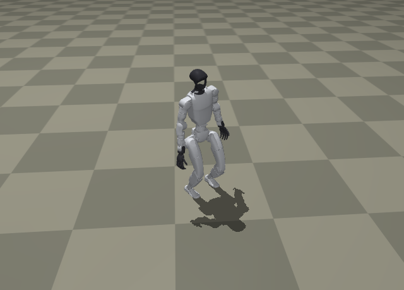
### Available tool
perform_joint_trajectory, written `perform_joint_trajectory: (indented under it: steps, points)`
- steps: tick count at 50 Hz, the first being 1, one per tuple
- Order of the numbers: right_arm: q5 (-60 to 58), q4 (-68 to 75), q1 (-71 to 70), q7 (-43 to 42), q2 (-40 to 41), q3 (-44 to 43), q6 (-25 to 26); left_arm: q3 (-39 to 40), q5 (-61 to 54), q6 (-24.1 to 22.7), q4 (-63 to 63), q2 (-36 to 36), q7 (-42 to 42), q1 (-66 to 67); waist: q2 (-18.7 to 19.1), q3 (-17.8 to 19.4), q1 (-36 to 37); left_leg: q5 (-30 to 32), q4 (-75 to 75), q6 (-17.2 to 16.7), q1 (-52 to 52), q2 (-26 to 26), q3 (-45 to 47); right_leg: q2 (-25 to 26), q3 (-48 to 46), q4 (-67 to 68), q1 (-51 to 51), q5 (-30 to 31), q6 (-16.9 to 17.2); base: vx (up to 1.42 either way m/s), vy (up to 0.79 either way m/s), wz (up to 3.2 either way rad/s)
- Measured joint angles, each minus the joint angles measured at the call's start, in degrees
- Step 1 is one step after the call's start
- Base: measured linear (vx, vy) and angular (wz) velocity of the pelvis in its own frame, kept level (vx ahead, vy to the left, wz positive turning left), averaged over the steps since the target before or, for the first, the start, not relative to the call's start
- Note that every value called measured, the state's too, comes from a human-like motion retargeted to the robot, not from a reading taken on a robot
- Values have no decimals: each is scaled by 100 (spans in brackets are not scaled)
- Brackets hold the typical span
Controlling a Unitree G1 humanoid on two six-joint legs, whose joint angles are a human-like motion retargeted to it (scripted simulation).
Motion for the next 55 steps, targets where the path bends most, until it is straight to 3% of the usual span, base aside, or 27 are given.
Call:
perform_joint_trajectory:
  steps: [18, 33, 40, 50, 52, 55]
  points:
    - [54, -422, 294, -76, -149, -536, -63, 449, -636, -188, -430, 462, 443, -398, -631, 234, -1093, 67, -1300, 514, 1197, -997, 586, -890, 512, 839, 120, -514, 10, 6, 8, -18]
    - [-863, -1190, -56, 157, -322, 504, -155, -329, -2, -355, -449, 100, 666, -584, -560, 600, -1123, -124, -242, 750, 21, -864, 784, -787, 522, 1177, -820, -342, 39, -7, 7, -23]
    - [-974, -1658, -511, 172, -467, 806, -188, -526, 165, -327, -436, 118, 514, -297, -525, 602, -1063, -61, -450, 832, -338, -987, 906, -887, 631, 1079, -1251, -217, 161, 1, 10, -14]
    - [-778, -1767, -565, 413, -332, 639, -134, -222, 138, -225, -544, 378, 90, 143, -966, 604, -1187, 35, -1248, 965, 78, -1689, 1140, -1702, 542, 1818, -1515, -395, 220, 8, 9, 16]
    - [-712, -1698, -500, 525, -297, 564, -97, -146, 135, -186, -554, 394, -10, 188, -1087, 644, -1225, 27, -1380, 970, 254, -1827, 1188, -2048, 220, 2276, -1634, -292, 106, 10, 5, 12]
    - [-587, -1558, -383, 727, -237, 427, -26, -80, 106, -113, -560, 400, -165, 207, -1278, 714, -1375, 41, -1578, 978, 527, -2122, 1141, -2262, 355, 3028, -1918, 48, 213, 13, 5, 42]
